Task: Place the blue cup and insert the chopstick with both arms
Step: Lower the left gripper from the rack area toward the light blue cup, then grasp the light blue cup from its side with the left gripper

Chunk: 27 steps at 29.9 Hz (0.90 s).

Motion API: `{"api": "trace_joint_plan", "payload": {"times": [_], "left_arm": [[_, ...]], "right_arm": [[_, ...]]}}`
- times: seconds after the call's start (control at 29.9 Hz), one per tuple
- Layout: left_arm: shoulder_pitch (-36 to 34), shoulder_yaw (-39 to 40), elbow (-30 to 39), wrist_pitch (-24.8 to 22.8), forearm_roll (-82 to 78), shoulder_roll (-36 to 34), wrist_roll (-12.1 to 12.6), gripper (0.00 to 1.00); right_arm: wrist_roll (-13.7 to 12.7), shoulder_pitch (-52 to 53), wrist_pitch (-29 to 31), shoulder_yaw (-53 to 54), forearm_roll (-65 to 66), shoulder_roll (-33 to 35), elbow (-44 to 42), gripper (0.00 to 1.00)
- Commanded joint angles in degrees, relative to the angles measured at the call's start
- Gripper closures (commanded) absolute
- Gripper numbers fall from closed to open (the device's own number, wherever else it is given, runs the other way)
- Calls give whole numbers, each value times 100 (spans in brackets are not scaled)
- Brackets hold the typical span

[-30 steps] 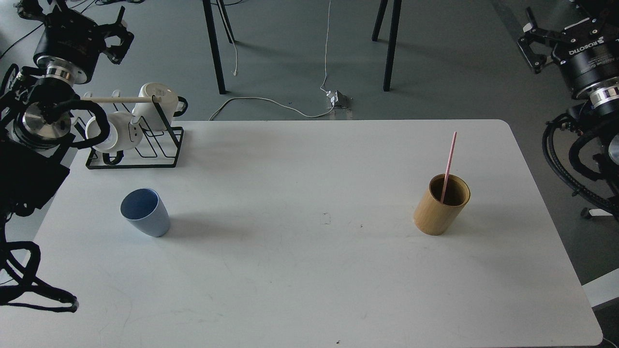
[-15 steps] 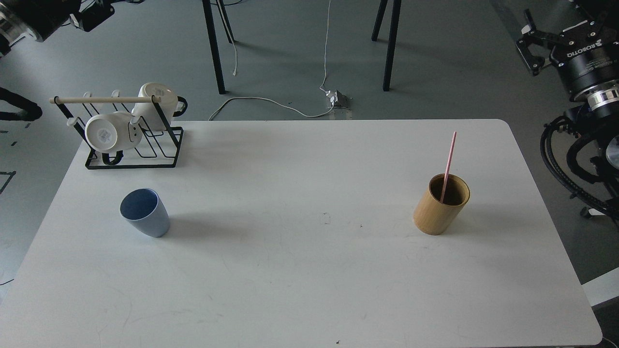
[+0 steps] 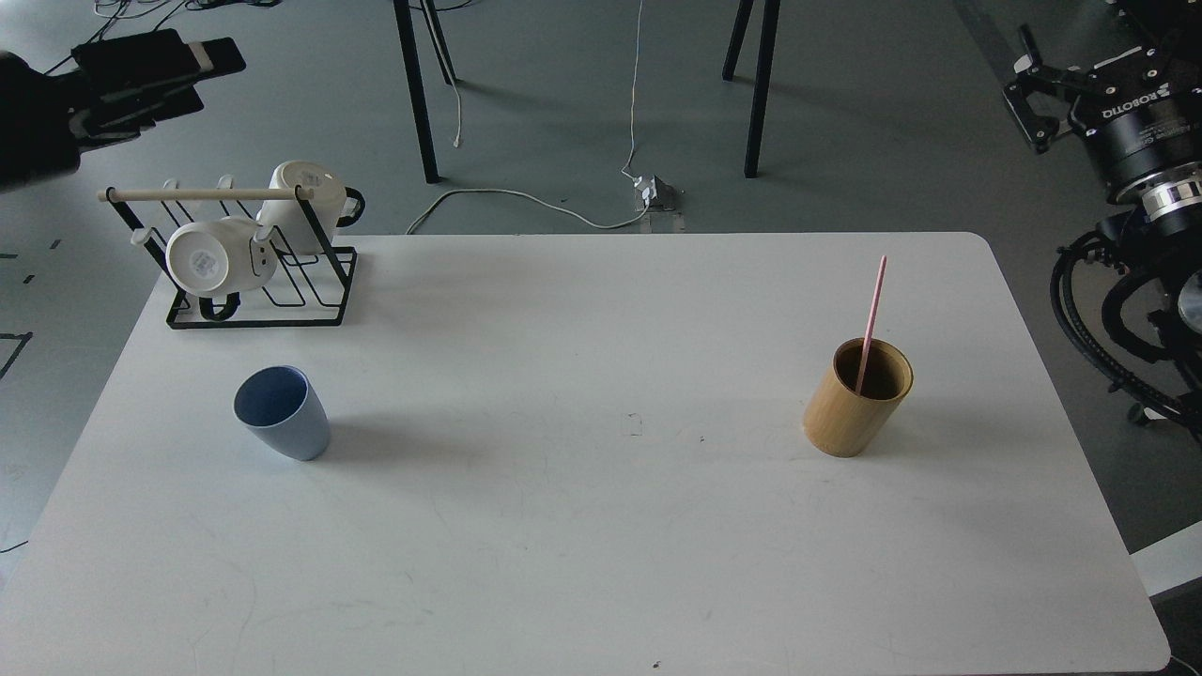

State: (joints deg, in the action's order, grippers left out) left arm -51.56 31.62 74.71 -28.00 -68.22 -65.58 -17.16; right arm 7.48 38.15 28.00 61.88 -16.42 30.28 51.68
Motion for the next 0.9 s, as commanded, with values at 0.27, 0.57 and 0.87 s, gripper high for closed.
{"api": "trace_joint_plan", "payload": {"times": [0.27,0.57,0.87], "left_arm": [[208,-1834,-509,1208,-3223,80,-595,18],[444,-2380,-1257,1701,-3452,897,-640,29],[638,-2407,-2303,1965,-3901,1530,-1026,45]], "right_arm": [[-1,26,0,9,16,-4,0,0],[-1,17,0,17,16,75,-18,0],[-1,8,0,17,16,215,-44,0]]}}
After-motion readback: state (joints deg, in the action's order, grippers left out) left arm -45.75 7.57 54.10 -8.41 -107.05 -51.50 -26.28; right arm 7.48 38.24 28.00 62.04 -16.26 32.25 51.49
